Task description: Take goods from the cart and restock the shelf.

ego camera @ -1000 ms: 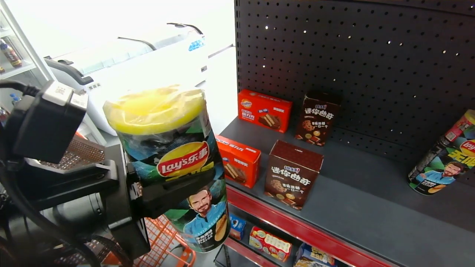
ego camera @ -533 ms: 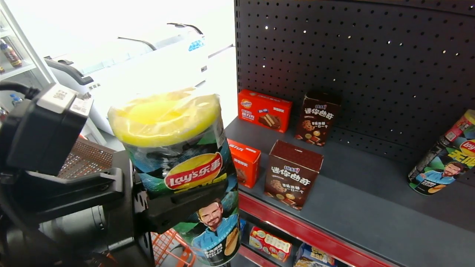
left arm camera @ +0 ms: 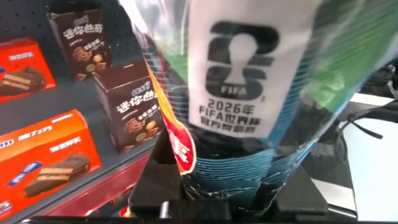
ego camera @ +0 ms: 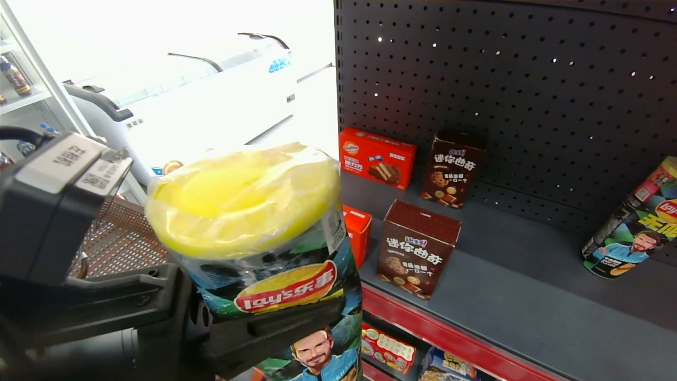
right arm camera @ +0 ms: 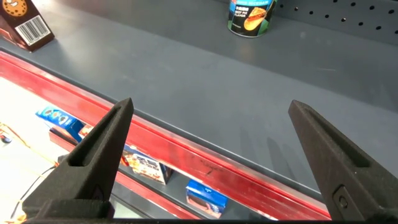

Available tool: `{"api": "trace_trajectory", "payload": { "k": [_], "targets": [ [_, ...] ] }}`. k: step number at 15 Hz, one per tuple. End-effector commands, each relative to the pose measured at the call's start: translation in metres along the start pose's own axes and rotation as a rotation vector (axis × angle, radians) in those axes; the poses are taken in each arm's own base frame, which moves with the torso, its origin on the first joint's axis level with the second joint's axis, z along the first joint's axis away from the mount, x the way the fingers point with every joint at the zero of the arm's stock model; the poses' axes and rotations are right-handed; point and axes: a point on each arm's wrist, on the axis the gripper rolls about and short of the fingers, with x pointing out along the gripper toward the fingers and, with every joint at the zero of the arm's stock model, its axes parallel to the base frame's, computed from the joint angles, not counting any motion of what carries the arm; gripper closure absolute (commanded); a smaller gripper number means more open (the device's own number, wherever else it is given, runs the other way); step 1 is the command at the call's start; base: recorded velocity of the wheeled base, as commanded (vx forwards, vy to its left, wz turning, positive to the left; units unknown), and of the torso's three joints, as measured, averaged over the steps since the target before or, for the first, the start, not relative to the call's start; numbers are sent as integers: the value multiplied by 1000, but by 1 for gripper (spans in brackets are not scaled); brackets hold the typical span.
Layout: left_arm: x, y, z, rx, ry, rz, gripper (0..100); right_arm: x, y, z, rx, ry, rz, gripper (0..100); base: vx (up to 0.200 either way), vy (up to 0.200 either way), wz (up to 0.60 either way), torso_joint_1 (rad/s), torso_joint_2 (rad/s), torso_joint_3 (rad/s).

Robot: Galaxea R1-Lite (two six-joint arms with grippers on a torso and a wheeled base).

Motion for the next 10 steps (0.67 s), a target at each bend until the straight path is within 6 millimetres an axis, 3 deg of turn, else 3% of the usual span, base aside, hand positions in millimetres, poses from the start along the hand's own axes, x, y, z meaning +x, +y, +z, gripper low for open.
{"api": "trace_trajectory", "payload": {
  "k": [1, 10],
  "targets": [
    [2, -2, 0, 0, 0, -13, 100, 0, 0, 0, 0, -1, 0, 0, 0, 0, 0, 0, 0, 0],
    [8, 0, -1, -3, 9, -22, 100, 0, 0, 0, -2, -1, 0, 0, 0, 0, -600, 2, 5, 3]
  ]
}}
